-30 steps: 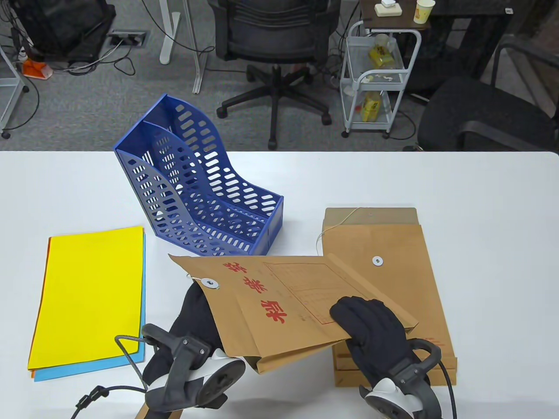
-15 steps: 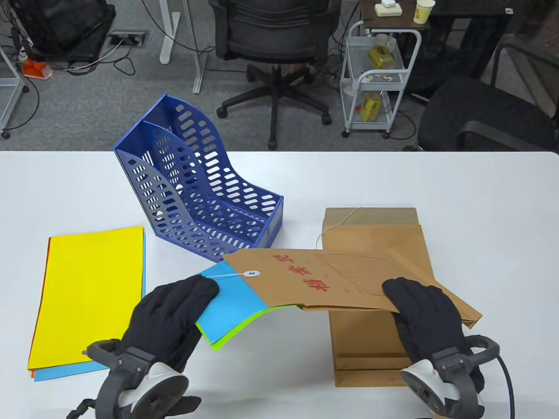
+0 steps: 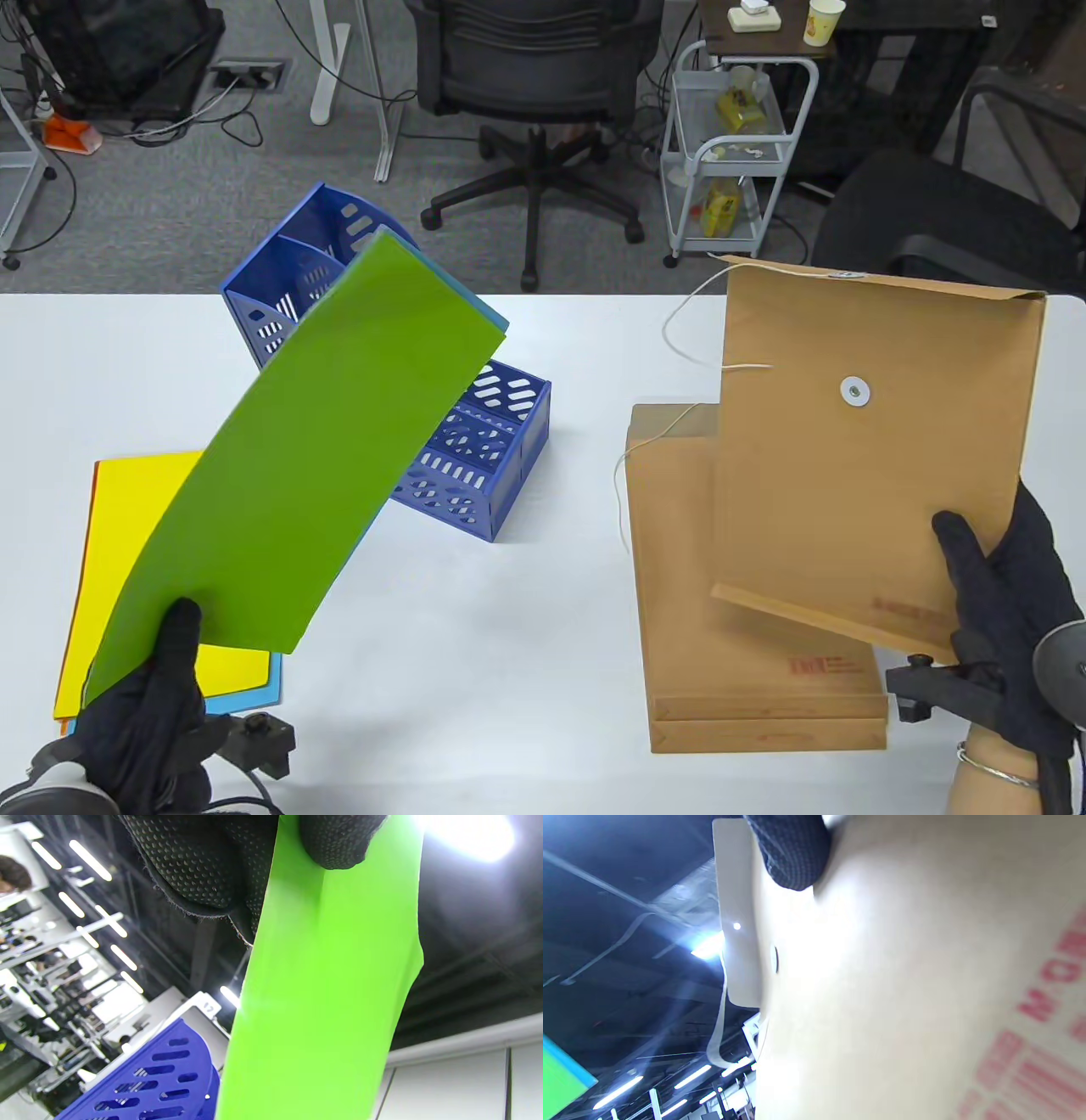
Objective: Pull cardstock from document pouches and stack
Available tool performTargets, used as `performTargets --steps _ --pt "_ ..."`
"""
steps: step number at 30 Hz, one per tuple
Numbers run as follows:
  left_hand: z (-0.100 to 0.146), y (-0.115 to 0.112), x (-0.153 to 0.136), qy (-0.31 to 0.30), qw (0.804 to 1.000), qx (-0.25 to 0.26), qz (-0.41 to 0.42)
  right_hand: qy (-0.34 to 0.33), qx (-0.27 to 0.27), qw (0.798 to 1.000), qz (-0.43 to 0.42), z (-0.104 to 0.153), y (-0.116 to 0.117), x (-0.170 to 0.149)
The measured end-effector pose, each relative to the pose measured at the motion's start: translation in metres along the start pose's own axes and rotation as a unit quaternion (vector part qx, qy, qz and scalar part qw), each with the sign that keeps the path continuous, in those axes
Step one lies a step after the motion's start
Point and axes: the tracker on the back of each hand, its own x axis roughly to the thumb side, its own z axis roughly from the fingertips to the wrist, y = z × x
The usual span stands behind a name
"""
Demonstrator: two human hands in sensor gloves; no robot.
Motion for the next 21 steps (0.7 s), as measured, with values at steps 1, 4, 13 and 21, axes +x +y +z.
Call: performTargets --steps 1,4,13,21 --pt "0.0 0.0 -0.001 0.002 1.0 0.001 0.002 0.01 0.024 1.0 -0.004 -0.002 0.008 -0.006" --pt "0.002 -0.002 -0.003 0.008 1.0 -0.005 0.007 0.052 0.106 0.993 -0.01 -0.009 0.044 -0.028" --pt "0.007 -0.006 -0.013 0.037 0.999 -0.009 0.008 0.177 0.182 0.965 0.061 0.001 0.131 -0.089" --pt "0.013 0.004 -0.039 0.13 0.989 0.061 0.039 0.163 0.202 0.938 0.231 0.012 0.161 -0.103"
